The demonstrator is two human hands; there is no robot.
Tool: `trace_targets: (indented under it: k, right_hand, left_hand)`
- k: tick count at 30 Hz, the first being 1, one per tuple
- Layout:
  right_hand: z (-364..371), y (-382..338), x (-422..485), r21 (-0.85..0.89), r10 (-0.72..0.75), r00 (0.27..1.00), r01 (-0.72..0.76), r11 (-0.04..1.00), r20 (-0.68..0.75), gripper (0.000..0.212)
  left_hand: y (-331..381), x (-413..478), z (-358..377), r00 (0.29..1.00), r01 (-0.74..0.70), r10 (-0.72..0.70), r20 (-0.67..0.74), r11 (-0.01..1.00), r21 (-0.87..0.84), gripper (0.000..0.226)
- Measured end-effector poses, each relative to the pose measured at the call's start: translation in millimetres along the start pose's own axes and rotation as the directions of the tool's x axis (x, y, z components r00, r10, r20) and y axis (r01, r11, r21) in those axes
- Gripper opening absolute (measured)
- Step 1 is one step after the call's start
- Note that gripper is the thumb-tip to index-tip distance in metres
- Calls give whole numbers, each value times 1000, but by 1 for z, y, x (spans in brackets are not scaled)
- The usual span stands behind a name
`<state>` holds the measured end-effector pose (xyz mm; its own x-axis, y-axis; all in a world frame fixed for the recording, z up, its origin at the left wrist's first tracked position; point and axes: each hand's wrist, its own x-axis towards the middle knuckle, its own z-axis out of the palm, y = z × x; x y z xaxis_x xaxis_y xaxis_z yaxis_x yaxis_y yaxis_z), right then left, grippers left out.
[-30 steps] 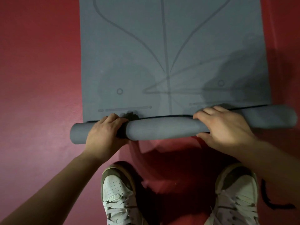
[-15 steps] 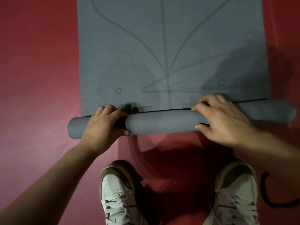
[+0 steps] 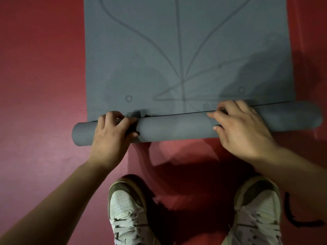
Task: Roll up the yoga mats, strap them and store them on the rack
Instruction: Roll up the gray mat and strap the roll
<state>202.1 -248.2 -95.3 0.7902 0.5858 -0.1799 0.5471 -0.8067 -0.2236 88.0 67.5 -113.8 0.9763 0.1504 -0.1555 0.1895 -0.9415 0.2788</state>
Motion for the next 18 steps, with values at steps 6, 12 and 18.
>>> trace_targets:
  k: [6, 12, 18]
  right_hand:
    - [-1, -2, 4, -48, -20, 999, 17, 999, -46, 36]
    - [0, -1, -1, -42, -18, 999, 17, 999, -27, 52]
    - [7, 0, 0, -116, -18, 998, 24, 993, 55, 90]
  left_hand:
    - [2, 7, -3, 999, -22, 23, -31, 1000, 15, 39]
    - [5, 1, 2, 997, -29, 32, -69, 999, 44, 46]
    - [9, 1, 12, 999, -32, 26, 34, 983, 183, 78]
